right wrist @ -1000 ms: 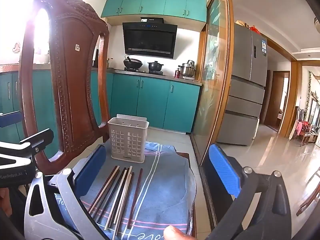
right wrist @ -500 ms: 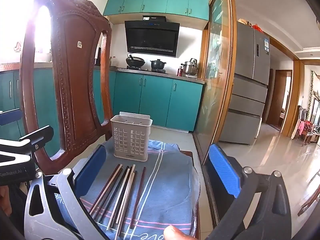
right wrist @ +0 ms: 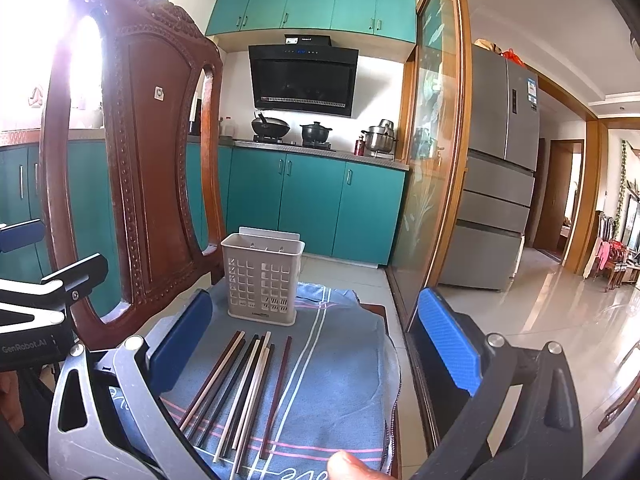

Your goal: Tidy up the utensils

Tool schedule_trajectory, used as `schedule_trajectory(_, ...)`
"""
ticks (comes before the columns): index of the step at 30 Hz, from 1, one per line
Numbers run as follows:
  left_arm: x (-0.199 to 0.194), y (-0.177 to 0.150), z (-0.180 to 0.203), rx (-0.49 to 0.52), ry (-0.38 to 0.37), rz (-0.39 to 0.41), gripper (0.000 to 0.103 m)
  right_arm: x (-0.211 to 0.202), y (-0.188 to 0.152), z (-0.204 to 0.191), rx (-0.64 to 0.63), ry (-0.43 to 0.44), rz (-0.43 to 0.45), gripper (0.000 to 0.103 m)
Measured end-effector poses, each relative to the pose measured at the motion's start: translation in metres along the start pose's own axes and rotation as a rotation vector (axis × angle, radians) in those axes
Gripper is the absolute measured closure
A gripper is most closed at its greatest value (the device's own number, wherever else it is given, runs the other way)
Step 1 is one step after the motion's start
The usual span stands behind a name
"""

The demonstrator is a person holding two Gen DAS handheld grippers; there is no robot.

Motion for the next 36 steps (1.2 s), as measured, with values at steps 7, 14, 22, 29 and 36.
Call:
schedule_trajectory(7,0.0,-0.0001,0.0012,0.007,0.0,-0.002,0.003,-0.0006,-0.0012,0.0015,0.003,0.002,0.001,0.003)
schedule_trajectory(14,-0.0005,-0.001,0.0033,0.013,0.008,-0.001,0.003,-0.0013,-0.0018,0.0018,0.002,0.001,0.001,0.003)
schedule_trajectory(22,-0.0004,-0.0019,0.0043,0.015,0.012,-0.001,0.003,-0.0006,-0.0012,0.0024,0.006,0.004,0.0,0.003)
schedule_trajectory(29,0.0009,-0.0024,0.0049,0.015,0.01,-0.006,0.003,0.001,-0.0026,0.003,0.008,0.006,0.0,0.003)
schedule_trajectory(36,0.0009,-0.0025,0.0051,0.015,0.01,-0.006,0.003,0.0014,-0.0029,0.003,0.01,0.004,0.0,0.003)
Point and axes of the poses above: each gripper's, at about its wrist camera, not at the fingertips, and x roughly the way its jaws point, z to its right, y to its top, the point moved 5 cm from there along x, roughly the way its jaws point, and after that the axes turned 4 degrees about x, right-handed, at the moved point
